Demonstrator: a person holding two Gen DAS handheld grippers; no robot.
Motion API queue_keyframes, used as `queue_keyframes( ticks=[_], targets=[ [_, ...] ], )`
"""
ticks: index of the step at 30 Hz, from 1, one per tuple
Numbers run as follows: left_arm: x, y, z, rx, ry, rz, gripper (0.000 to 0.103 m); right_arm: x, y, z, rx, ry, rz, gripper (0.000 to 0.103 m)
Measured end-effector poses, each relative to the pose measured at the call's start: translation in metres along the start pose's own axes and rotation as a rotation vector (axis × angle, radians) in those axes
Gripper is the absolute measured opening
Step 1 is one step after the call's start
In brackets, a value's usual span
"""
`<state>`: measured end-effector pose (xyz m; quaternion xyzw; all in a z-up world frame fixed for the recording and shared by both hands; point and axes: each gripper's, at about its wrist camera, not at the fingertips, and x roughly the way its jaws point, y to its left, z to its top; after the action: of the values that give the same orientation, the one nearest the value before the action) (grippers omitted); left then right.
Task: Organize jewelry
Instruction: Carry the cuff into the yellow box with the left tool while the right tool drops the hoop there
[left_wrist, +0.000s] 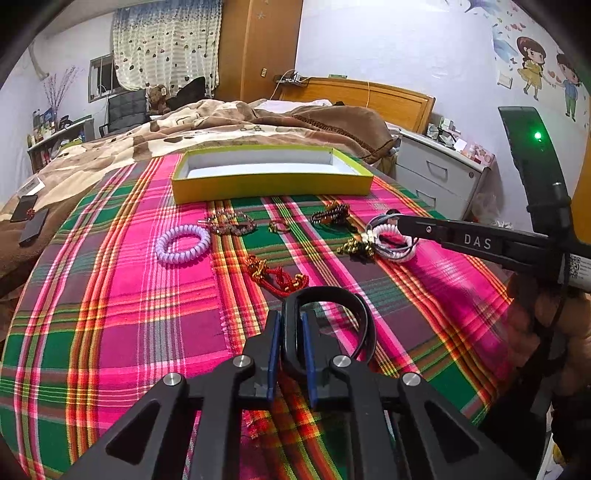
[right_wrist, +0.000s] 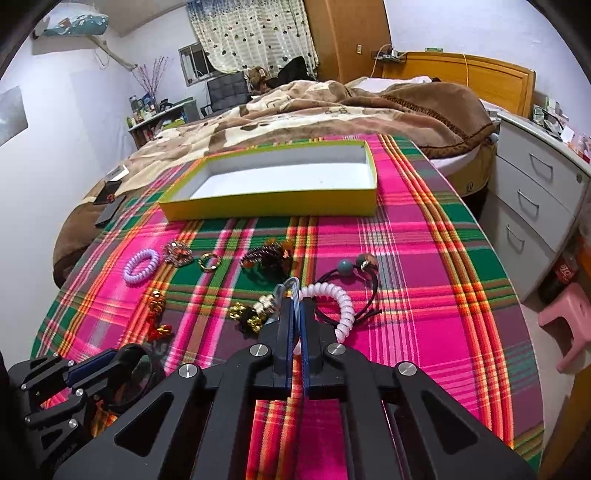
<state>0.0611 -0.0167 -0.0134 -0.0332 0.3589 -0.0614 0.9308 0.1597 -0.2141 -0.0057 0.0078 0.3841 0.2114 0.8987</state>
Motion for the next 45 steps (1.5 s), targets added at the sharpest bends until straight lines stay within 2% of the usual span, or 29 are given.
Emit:
queue_keyframes(
  ticks=[6,11,23,29,34,45],
  targets=[
    [-0.014,0.0,0.011,0.001,-0.032,0.003,0.012,-0.011,0.003,0.008,0.002,-0.026,0.025,0.003],
    [-0.011,0.007,0.028,-0.011,-0.034,0.012,0.012,-0.014,0.008,0.021,-0.015,-0.044,0.052,0.003],
    [0.024,0.04,0.102,-0.017,-0.065,0.067,0.012,0.012,0.008,0.081,-0.059,-0.074,0.08,0.003],
    [0.061,0.058,0.148,-0.021,-0.069,0.088,0.012,0.039,0.0,0.119,-0.068,-0.08,0.083,0.003],
    [0.101,0.074,0.179,-0.02,-0.053,0.118,0.012,0.075,-0.016,0.142,-0.043,-0.045,0.086,0.003],
    [0.177,0.108,0.215,-0.04,0.025,0.181,0.012,0.143,-0.054,0.176,0.011,-0.003,0.065,0.003]
  ],
)
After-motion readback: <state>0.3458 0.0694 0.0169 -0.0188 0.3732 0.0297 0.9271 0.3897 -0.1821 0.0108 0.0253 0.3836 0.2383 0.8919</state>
